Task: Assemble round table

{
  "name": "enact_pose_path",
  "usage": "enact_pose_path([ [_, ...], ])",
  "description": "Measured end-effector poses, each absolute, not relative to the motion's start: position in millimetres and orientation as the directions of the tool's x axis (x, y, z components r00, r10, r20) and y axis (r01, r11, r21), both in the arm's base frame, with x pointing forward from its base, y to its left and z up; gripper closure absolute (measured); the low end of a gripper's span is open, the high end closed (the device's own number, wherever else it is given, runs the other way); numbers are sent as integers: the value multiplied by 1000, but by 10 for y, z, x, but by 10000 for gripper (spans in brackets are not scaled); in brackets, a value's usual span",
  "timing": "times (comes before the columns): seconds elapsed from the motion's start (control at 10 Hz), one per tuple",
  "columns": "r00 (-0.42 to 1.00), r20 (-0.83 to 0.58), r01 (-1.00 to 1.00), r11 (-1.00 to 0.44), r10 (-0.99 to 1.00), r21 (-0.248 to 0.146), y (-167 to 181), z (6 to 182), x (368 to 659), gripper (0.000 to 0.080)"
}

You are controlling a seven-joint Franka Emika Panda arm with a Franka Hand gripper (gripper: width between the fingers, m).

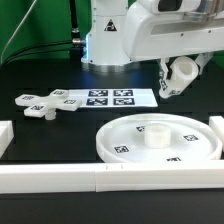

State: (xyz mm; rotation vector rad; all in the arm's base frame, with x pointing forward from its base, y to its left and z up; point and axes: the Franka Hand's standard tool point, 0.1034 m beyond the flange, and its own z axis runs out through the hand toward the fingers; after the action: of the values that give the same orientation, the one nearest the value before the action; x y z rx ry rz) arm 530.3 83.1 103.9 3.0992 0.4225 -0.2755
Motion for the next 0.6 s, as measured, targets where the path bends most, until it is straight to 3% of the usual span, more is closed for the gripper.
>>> enact_pose_path([
  [0.4, 969, 99, 229, -973, 227, -14, 714, 1214, 5505, 392],
  [0.6, 944, 240, 232, -973, 225, -1, 716, 1184, 5544, 392],
])
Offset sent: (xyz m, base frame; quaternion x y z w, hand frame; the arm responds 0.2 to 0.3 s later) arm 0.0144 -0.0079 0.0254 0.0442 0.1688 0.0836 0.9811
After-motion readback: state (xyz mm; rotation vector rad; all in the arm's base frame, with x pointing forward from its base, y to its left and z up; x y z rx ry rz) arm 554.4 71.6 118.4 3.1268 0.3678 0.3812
